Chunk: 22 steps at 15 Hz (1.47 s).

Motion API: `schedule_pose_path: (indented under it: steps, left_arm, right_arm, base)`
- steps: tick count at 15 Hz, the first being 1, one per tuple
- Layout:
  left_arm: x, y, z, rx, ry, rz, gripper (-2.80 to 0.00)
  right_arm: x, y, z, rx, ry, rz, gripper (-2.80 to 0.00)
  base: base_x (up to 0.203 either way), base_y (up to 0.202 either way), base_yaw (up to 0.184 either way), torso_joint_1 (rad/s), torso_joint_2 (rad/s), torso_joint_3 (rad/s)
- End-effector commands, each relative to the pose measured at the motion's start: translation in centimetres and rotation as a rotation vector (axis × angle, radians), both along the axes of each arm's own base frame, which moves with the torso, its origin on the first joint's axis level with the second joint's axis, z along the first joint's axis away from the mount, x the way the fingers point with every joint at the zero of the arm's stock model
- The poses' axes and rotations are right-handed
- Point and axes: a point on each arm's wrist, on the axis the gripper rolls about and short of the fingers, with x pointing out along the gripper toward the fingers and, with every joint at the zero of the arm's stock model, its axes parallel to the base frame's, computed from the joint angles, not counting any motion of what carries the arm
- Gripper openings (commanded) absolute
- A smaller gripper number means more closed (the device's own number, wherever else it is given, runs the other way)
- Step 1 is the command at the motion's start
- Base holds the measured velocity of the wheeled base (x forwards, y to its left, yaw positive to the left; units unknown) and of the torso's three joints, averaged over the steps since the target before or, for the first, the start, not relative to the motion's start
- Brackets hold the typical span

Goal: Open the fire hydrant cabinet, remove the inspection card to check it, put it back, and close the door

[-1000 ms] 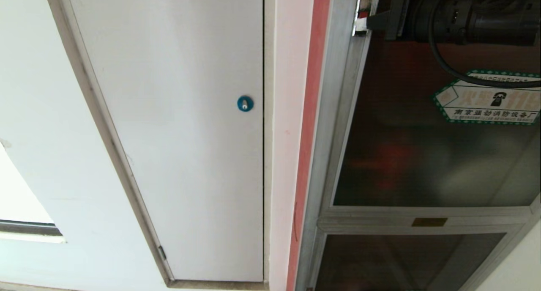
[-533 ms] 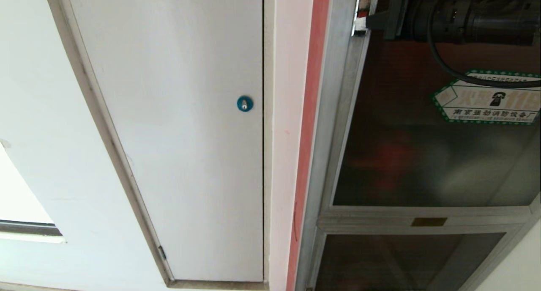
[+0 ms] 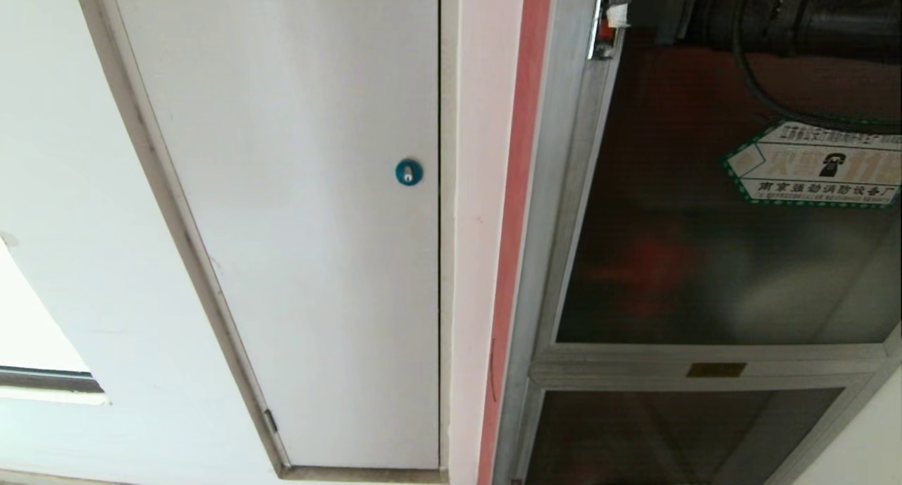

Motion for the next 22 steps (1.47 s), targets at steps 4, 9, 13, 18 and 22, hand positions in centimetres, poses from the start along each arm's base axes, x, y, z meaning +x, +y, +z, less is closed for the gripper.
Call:
schedule_pose_path:
  steps: [4,9,13,18,22]
  left_arm:
    - [0.1,0.0,-0.2,0.000,0.007,0.000,-2.80]
    - [0.1,0.0,-0.2,0.000,0.007,0.000,-2.80]
    - [0.0,0.0,-0.2,0.000,0.006,0.000,-2.80]
    - [0.0,0.0,-0.2,0.000,0.005,0.000,-2.80]
    - [0.0,0.0,-0.2,0.000,0.005,0.000,-2.80]
  right_arm:
    - [-1.3,-0.1,-0.4,-0.009,0.040,0.020,-2.80]
    - [-2.8,-0.1,-0.8,-0.012,0.061,0.034,-2.80]
    - [-5.2,0.0,-1.5,-0.018,0.090,0.061,-2.80]
    - [-7.7,1.1,-4.1,0.008,0.066,0.021,-2.80]
    - [-8.5,3.8,-5.1,0.086,-0.034,-0.090,-2.80]
  base:
    - [0.000,0.000,0.000,0.000,0.00,0.000]
    - [0.000,0.000,0.000,0.000,0.00,0.000]
    - [0.000,0.000,0.000,0.000,0.00,0.000]
    - [0.000,0.000,0.000,0.000,0.00,0.000]
    - [0.000,0.000,0.000,0.000,0.00,0.000]
